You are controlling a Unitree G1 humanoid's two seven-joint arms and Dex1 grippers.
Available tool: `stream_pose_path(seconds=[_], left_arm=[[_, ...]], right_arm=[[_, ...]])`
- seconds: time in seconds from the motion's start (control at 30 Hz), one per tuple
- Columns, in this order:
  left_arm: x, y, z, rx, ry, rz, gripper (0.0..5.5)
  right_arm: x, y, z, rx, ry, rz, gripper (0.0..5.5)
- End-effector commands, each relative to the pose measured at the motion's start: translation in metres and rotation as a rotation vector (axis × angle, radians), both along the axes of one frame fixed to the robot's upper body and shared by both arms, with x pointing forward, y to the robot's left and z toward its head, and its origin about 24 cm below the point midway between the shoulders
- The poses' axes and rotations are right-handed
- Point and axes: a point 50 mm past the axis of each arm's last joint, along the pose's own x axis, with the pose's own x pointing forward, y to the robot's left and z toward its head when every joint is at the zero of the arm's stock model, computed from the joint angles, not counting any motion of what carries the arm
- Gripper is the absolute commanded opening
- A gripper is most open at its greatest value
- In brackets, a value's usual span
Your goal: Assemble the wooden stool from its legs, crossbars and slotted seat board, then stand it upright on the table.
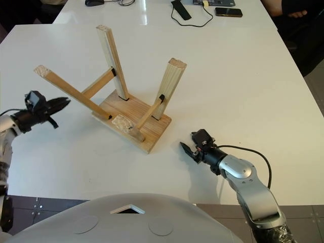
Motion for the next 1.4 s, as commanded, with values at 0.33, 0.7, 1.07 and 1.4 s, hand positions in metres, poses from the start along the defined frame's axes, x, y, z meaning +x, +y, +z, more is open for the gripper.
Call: stream_pose_path(seconds=[0.33, 0.7, 1.07, 1.4], left_arm=[[-0.039, -0.074, -0.066, 0.292, -0.036, -0.567, 0.56], [-0.066, -0.104, -0.038, -0.018, 0.069, -0.478, 0.56], [-0.075, -0.132, 0.006, -0.295, 0.099, -0.515, 0.56], [-0.059, -0.099, 0.025, -0.197, 0.098, -0.409, 0.56]], right_arm=[[-0.003, 0.004, -0.012, -0.031, 0.059, 0.028, 2.97], [0.025, -0.037, 0.0, -0.106, -0.094, -0.13, 2.97], [0.026, -0.011, 0.036, 0.087, -0.142, -0.043, 2.97], [0.02, -0.034, 0.036, 0.009, -0.106, -0.072, 2.97]])
